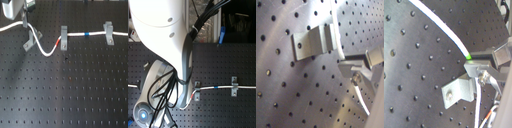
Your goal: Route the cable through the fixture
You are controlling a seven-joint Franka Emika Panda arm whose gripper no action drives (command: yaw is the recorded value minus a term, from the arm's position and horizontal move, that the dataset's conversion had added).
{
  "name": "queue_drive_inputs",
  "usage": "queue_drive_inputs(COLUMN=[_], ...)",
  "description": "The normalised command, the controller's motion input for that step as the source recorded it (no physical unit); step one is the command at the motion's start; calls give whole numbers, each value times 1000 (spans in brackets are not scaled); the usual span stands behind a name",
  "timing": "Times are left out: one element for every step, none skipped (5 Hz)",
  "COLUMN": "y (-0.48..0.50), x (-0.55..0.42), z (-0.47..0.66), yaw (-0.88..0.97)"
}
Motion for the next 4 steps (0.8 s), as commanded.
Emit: queue_drive_inputs(y=[-86,-1,-4,1], x=[-15,9,21,6], z=[78,193,289,364], yaw=[37,0,0,0])
